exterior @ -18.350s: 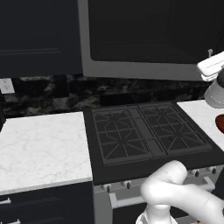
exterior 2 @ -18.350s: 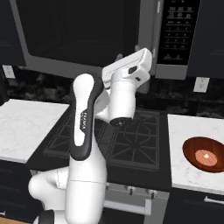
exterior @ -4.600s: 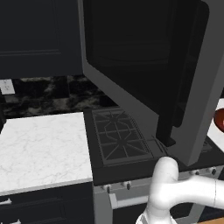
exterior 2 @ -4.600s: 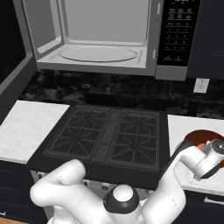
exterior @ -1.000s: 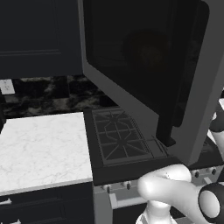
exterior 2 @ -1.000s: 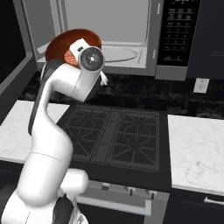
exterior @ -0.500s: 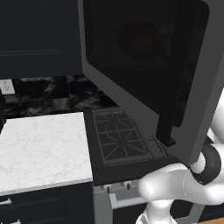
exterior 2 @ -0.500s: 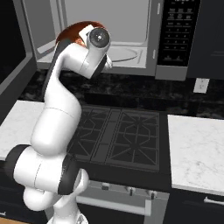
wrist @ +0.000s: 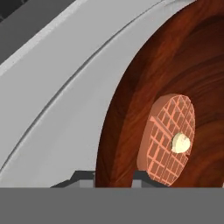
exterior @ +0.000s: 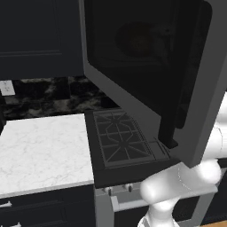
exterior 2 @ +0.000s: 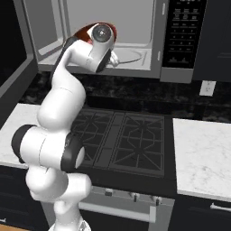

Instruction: Open the microwave, place the bowl with waffle inside the microwave, then close the microwave door and turn it on.

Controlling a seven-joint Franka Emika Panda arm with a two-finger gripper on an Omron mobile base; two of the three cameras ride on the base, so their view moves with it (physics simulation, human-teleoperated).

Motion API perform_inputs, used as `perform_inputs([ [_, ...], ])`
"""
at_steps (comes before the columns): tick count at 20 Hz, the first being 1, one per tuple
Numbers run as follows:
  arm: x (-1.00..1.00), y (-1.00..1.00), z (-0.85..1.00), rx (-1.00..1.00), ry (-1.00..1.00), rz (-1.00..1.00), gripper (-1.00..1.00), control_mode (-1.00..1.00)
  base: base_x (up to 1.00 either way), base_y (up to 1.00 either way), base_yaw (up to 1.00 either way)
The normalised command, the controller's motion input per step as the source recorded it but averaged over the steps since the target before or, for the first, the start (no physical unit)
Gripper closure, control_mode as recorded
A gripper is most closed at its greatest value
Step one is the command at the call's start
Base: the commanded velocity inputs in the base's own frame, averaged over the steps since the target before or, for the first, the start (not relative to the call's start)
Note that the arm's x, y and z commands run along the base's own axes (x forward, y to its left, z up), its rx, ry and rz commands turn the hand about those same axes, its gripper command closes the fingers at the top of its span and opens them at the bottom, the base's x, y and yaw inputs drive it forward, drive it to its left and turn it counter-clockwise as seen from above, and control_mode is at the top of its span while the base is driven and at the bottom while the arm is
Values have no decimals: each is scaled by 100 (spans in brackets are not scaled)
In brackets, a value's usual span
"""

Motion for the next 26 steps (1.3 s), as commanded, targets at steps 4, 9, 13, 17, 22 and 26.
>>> perform_inputs([
  [4, 72, 0, -14, 0, 2, -8, -100, -100, 0, 0, 0],
  [9, 62, -2, -25, 0, 2, -4, -100, -100, 0, 0, 0],
  [13, 9, -22, -19, 5, 0, 0, -100, -100, 0, 0, 0],
  [17, -20, -49, -2, 12, 0, 2, -100, -100, 0, 0, 0],
  [22, -42, -84, -11, 10, 0, 8, -100, -100, 0, 0, 0],
  [26, -96, -55, 1, 2, -10, 23, -100, -100, 0, 0, 0],
])
